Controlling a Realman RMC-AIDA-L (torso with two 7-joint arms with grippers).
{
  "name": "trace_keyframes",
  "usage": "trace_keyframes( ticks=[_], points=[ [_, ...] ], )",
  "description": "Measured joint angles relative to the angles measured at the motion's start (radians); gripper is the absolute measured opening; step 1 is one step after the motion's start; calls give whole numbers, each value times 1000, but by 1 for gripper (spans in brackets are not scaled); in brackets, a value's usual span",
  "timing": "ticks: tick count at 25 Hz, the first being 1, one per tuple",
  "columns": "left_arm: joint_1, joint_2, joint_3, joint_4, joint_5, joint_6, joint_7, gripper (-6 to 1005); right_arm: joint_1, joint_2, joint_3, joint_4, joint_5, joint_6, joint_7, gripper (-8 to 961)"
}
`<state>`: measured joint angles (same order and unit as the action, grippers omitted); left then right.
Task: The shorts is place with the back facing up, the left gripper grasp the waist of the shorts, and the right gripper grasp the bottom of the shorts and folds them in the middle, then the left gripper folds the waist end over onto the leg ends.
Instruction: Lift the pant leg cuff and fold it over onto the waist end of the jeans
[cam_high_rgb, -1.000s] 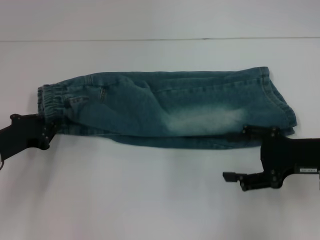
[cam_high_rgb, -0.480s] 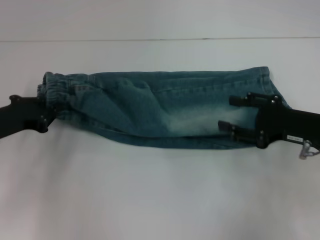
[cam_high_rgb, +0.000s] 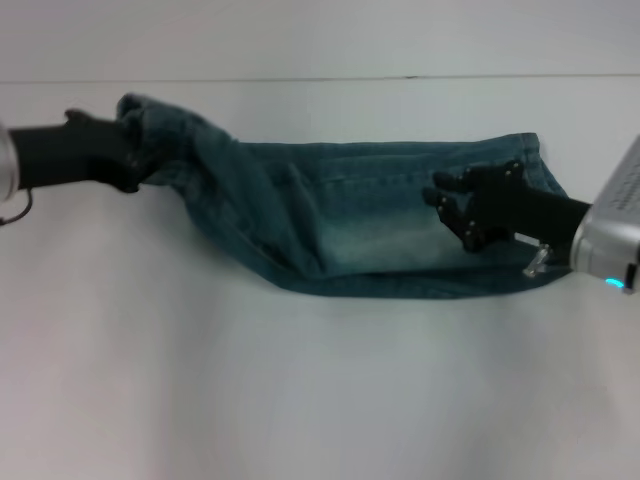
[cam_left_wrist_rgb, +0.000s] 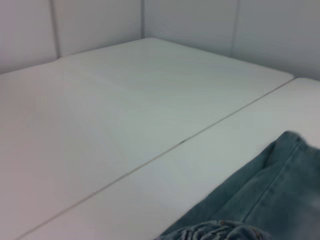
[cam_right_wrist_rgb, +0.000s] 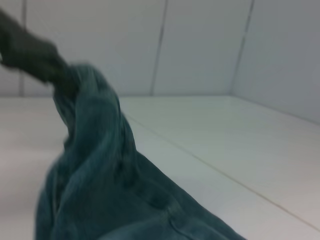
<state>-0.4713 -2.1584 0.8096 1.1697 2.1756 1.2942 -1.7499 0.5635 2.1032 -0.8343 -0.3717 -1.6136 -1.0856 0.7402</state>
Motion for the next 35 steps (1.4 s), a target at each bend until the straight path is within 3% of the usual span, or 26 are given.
trace_keyframes(
  ticks=[1, 3, 9, 16, 20, 30, 35],
  points=[
    [-13, 1, 12, 18, 8, 11, -32, 114, 12, 1, -3, 23, 9, 26, -22, 496],
    [-39, 3, 38, 51, 22, 34, -94, 114, 36, 3, -6, 62, 21, 66, -61, 242],
    [-129, 16, 96, 90, 41, 59, -241, 113, 105, 6, -7, 149, 31, 139, -131, 12],
    [-242, 18, 118, 88, 54, 80, -328, 113, 211, 9, -3, 264, 31, 230, -178, -1],
    [-302, 29, 151, 78, 62, 81, -381, 112, 253, 14, 2, 304, 31, 250, -206, -1],
    [-470, 30, 202, -28, 129, 80, -441, 112, 275, 17, -6, 329, 23, 240, -225, 0],
    [-540, 23, 277, -114, 133, 39, -442, 111, 277, 15, -25, 344, 19, 214, -234, -1]
  ],
)
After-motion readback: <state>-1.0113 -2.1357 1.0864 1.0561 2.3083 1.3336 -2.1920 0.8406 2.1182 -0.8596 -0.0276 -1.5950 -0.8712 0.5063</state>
